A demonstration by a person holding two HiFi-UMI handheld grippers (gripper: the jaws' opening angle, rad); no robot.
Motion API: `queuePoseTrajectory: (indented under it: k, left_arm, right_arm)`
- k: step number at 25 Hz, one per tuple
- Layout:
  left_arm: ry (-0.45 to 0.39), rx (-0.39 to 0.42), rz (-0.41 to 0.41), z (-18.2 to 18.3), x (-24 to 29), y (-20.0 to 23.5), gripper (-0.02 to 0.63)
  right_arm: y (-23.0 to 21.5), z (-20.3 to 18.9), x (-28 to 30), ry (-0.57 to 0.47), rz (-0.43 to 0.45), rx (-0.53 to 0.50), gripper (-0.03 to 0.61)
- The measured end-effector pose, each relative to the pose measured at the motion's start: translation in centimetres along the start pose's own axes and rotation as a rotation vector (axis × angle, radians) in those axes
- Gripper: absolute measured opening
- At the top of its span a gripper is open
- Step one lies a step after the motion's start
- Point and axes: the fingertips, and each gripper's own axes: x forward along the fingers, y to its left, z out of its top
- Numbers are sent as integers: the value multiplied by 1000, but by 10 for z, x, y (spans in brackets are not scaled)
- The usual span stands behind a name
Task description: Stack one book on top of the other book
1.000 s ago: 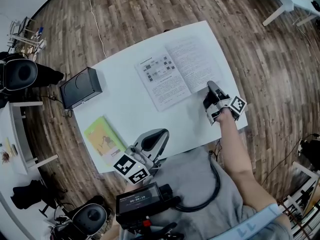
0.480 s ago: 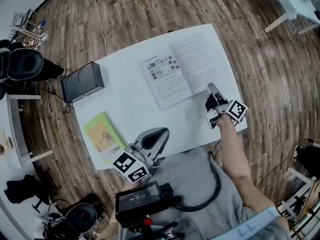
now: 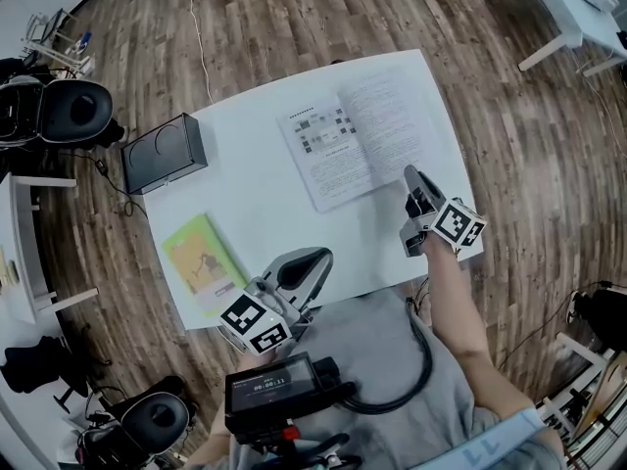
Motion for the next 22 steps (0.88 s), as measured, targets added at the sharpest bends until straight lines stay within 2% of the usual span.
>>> queuePoseTrajectory:
  k: [15,22]
  left_arm:
    - [-7,-13,-8,-2,-20,4,20]
    - [-15,-18,-7,-3,-33,8,20]
  right_arm:
    - [29,-14,4,48,-88,-368,34]
    - [40,-24,6,60,-126,-505,34]
